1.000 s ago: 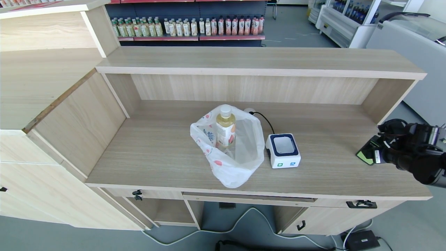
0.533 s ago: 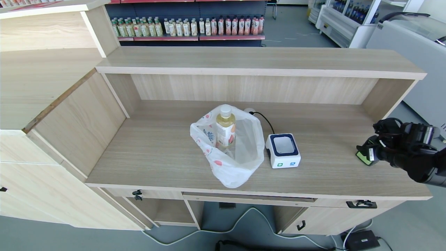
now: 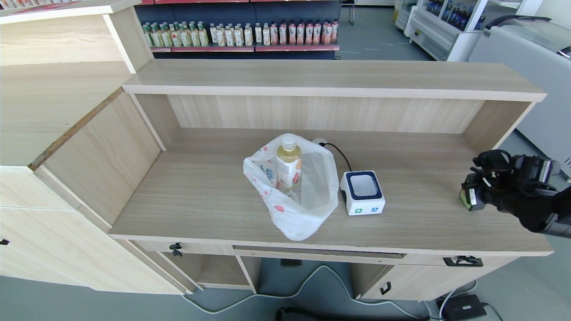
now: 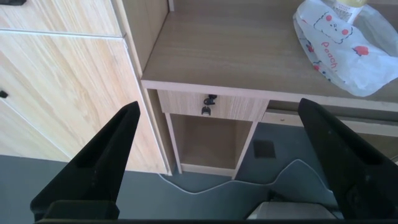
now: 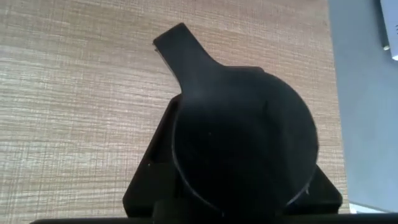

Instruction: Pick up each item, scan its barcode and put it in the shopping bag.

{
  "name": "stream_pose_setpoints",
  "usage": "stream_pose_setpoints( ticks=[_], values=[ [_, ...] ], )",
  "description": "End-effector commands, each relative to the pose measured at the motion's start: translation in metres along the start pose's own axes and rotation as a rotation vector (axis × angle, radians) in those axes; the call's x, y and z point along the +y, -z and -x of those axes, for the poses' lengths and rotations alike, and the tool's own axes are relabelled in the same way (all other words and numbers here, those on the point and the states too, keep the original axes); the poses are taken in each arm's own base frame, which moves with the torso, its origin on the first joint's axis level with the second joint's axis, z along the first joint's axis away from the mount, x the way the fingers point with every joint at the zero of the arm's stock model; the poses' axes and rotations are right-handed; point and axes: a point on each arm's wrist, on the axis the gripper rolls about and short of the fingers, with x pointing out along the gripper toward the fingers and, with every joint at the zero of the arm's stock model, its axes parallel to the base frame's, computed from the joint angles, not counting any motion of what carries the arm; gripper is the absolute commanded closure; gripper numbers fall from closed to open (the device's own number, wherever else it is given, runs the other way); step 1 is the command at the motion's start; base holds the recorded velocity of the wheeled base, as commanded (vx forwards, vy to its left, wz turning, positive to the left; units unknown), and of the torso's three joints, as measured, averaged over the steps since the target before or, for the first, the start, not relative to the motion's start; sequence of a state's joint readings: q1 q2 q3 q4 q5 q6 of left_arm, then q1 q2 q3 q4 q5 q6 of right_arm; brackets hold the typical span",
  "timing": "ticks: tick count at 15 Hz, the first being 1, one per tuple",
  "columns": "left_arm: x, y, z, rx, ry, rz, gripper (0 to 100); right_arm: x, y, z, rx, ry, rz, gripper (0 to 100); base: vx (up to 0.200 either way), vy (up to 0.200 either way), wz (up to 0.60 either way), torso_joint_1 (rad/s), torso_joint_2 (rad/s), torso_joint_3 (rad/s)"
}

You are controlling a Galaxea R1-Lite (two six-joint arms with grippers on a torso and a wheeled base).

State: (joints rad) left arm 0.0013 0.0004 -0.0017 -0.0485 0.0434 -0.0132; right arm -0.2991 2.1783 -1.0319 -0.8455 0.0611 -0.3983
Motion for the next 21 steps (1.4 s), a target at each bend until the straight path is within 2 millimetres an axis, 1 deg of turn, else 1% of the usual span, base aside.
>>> stream_pose_setpoints(
  ticks=[1, 2, 3, 4, 5, 6, 7, 8, 9, 10, 11, 12, 13, 14, 15, 16, 17, 20, 21],
  values=[
    [0.0, 0.0, 0.0, -0.001, -0.001, -0.001, 0, -0.016, -0.042, 0.039, -0.103, 0.054, 0.099, 100, 0.0, 0.0, 0.0, 0.0, 0.0, 0.0],
    [0.0, 0.0, 0.0, -0.001, -0.001, 0.001, 0, -0.022, -0.064, 0.079, -0.162, 0.085, 0.17, 100, 0.0, 0.0, 0.0, 0.0, 0.0, 0.0],
    [0.0, 0.0, 0.0, -0.001, -0.001, -0.001, 0, -0.024, -0.075, 0.126, -0.196, 0.106, 0.24, 100, 0.0, 0.0, 0.0, 0.0, 0.0, 0.0],
    [0.0, 0.0, 0.0, -0.001, 0.0, 0.001, 0, -0.021, -0.076, 0.15, -0.207, 0.112, 0.293, 100, 0.0, 0.0, 0.0, 0.0, 0.0, 0.0],
    [0.0, 0.0, 0.0, -0.001, -0.001, 0.001, 0, -0.013, -0.073, 0.2, -0.276, 0.113, 0.507, 100, 0.0, 0.0, 0.0, 0.0, 0.0, 0.0],
    [0.0, 0.0, 0.0, -0.001, -0.001, -0.001, 0, -0.003, -0.077, 0.225, -0.41, 0.033, 0.676, 100, 0.0, 0.0, 0.0, 0.0, 0.0, 0.0],
    [0.0, 0.0, 0.0, -0.001, 0.0, -0.001, 0, 0.009, -0.08, 0.236, -0.516, -0.072, 0.76, 100, 0.0, 0.0, 0.0, 0.0, 0.0, 0.0],
    [0.0, 0.0, 0.0, -0.001, -0.001, -0.001, 0, 0.035, -0.083, 0.249, -0.665, -0.268, 0.89, 100, 0.0, 0.0, 0.0, 0.0, 0.0, 0.0],
    [0.0, 0.0, 0.0, -0.001, -0.001, 0.001, 0, 0.054, -0.085, 0.257, -0.762, -0.33, 1.07, 100, 0.0, 0.0, 0.0, 0.0, 0.0, 0.0],
    [0.0, 0.0, 0.0, -0.001, 0.0, 0.001, 0, 0.07, -0.087, 0.261, -0.852, -0.357, 1.222, 100, 0.0, 0.0, 0.0, 0.0, 0.0, 0.0],
    [0.0, 0.0, 0.0, -0.001, -0.001, 0.001, 0, 0.08, -0.09, 0.263, -0.931, -0.352, 1.327, 100, 0.0, 0.0, 0.0, 0.0, 0.0, 0.0],
    [0.0, 0.0, 0.0, -0.001, 0.0, 0.001, 0, 0.098, -0.096, 0.268, -1.071, -0.316, 1.497, 100, 0.0, 0.0, 0.0, 0.0, 0.0, 0.0],
    [0.0, 0.0, 0.0, -0.001, 0.0, 0.001, 0, 0.11, -0.101, 0.274, -1.192, -0.254, 1.622, 100, 0.0, 0.0, 0.0, 0.0, 0.0, 0.0],
    [0.0, 0.0, 0.0, -0.001, 0.0, 0.001, 0, 0.123, -0.106, 0.282, -1.33, -0.18, 1.708, 100, 0.0, 0.0, 0.0, 0.0, 0.0, 0.0],
    [0.0, 0.0, 0.0, -0.001, -0.001, 0.001, 0, 0.135, -0.113, 0.291, -1.475, -0.053, 1.767, 100, 0.0, 0.0, 0.0, 0.0, 0.0, 0.0],
    [0.0, 0.0, 0.0, -0.001, 0.0, 0.001, 0, 0.14, -0.12, 0.301, -1.58, 0.092, 1.793, 100, 0.0, 0.0, 0.0, 0.0, 0.0, 0.0],
    [0.0, 0.0, 0.0, -0.001, 0.0, 0.001, 0, 0.143, -0.124, 0.308, -1.647, 0.193, 1.803, 100, 0.0, 0.0, 0.0, 0.0, 0.0, 0.0],
    [0.0, 0.0, 0.0, -0.001, -0.001, -0.001, 0, 0.158, -0.124, 0.324, -1.799, 0.322, 1.856, 100, 0.0, 0.0, 0.0, 0.0, 0.0, 0.0],
    [0.0, 0.0, 0.0, -0.001, 0.0, 0.001, 0, 0.162, -0.125, 0.331, -1.846, 0.35, 1.849, 100, 0.0, 0.0, 0.0, 0.0, 0.0, 0.0]
  ],
)
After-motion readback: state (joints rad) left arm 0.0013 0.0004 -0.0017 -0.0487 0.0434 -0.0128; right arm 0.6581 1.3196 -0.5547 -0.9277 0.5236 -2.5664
